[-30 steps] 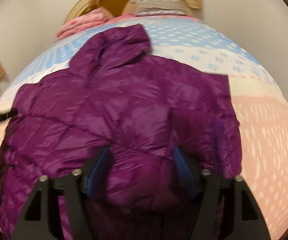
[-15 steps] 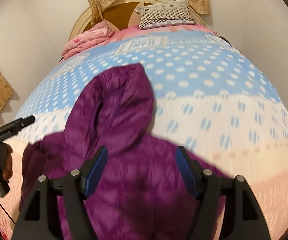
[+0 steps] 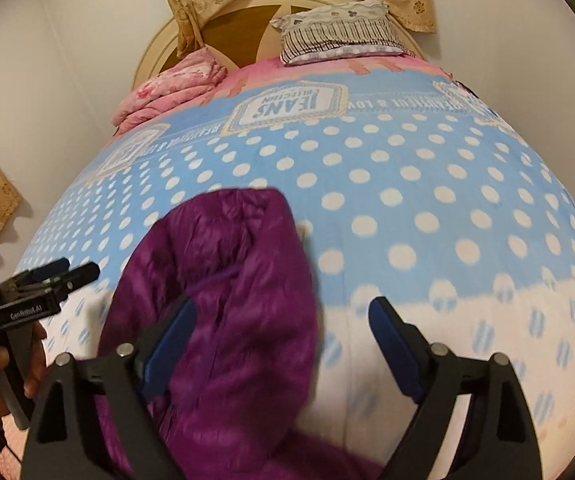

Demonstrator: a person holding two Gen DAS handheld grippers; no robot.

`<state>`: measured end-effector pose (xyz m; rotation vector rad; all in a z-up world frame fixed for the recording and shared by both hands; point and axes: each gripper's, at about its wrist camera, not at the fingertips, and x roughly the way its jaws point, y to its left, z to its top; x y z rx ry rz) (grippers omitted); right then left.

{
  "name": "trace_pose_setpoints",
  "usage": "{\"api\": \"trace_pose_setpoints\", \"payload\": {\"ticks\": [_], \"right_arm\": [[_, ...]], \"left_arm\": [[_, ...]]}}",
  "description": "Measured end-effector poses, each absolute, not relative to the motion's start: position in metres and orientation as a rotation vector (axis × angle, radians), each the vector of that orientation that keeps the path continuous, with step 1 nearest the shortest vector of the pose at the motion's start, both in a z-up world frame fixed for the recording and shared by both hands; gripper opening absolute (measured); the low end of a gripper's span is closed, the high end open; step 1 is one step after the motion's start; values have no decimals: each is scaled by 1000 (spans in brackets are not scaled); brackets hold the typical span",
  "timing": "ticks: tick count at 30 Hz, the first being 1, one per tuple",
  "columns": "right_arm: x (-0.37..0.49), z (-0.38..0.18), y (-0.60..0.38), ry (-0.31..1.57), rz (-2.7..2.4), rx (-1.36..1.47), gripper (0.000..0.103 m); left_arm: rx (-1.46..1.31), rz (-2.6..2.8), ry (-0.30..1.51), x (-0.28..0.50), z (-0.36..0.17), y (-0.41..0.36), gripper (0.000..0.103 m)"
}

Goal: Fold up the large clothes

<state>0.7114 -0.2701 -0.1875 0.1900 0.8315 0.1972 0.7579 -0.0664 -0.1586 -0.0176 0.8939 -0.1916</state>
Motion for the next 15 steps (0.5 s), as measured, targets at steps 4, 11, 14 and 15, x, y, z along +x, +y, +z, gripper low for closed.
{"api": "trace_pose_setpoints", "payload": {"ticks": [4,11,14,15], "right_arm": [[738,-197,-265,849,179,182,91],[767,-222,-260,910,139,170,91],[772,-235,-260,969,141,170,37],[770,-235,-260,969,143,168,11]], "left_arm": [[-26,-166,927,786,-174,-72,102],[10,-163,929,802,-195,-89,102],[30,-229,940,801,-207,-99,24],[25,-267,977,802,-209,-101,2]]}}
